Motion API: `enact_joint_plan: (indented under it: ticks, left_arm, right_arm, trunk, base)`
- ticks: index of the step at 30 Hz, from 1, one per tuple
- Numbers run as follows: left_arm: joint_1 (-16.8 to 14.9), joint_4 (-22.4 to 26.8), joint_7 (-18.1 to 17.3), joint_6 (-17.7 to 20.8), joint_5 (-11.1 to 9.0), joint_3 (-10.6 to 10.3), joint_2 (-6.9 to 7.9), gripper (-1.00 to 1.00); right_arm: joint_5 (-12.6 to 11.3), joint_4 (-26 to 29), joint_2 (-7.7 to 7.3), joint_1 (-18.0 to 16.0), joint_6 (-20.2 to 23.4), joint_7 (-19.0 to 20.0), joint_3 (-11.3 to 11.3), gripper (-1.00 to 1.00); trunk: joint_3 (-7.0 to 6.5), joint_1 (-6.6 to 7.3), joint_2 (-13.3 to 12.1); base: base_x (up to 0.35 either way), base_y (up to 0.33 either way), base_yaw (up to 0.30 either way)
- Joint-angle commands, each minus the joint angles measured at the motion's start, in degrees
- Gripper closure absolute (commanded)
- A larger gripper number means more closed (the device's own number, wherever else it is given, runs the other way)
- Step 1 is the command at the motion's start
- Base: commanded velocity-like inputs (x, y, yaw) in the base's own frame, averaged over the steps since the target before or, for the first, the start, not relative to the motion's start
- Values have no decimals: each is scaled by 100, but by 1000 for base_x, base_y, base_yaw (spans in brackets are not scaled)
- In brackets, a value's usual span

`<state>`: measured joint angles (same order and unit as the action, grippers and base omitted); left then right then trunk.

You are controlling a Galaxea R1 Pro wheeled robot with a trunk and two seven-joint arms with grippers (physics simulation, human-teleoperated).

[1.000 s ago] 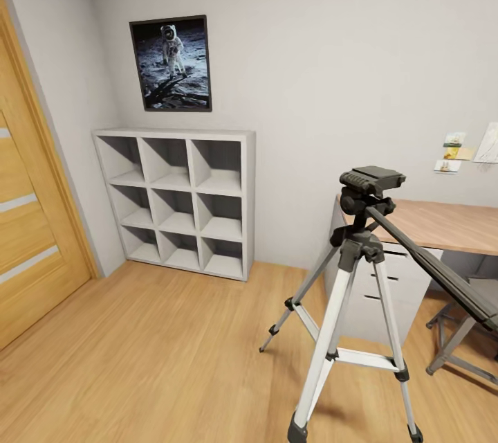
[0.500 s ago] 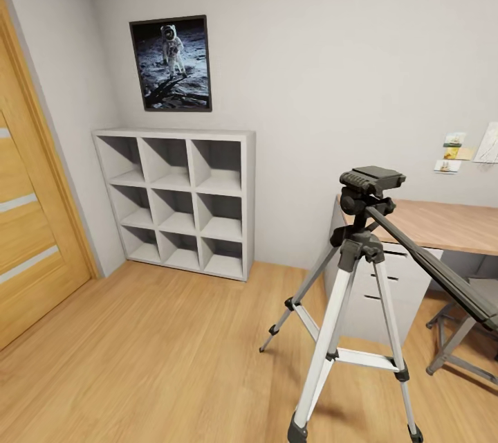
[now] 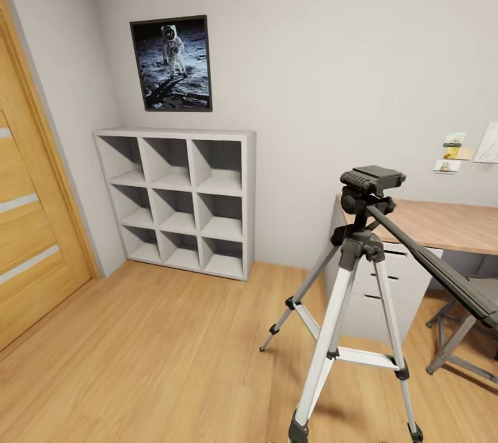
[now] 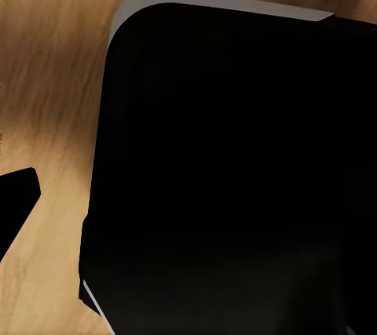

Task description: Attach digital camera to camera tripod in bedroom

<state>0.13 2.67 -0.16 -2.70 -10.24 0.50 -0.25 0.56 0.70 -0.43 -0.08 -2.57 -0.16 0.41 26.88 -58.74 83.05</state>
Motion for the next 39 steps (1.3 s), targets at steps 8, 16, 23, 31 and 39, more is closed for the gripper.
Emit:
enact_joint_plan:
  ticks: [8,16,23,31,39]
  left_arm:
    - [1,5,-2,-3,-39,3,-1,-100]
    - [4,5,-2,-3,-39,3,-1,-100]
    - [2,5,-2,-3,-39,3,-1,-100]
    - [2,5,-2,-3,-39,3,-1,-100]
    - [3,5,-2,-3,-39,3,-1,-100]
  right_arm:
    - [3,-2,1,-1,-24,-2,-1,-100]
    - [1,-6,24,-1,-17,-2,-5,-100]
    - [1,-5,25,-1,-16,-2,-6,-100]
    - [-1,-4,20,-1,-15,-2,-6,-100]
    - [-3,-3,17,-1,-15,-2,-6,-100]
  trunk:
    - [4,1,3]
    - [4,1,3]
    - [4,1,3]
    - [4,1,3]
    - [4,1,3]
  base:
    - [-146,127,0]
    - [-19,19,-26]
    - [-1,1,-213]
    - [0,0,-239]
    - [0,0,-243]
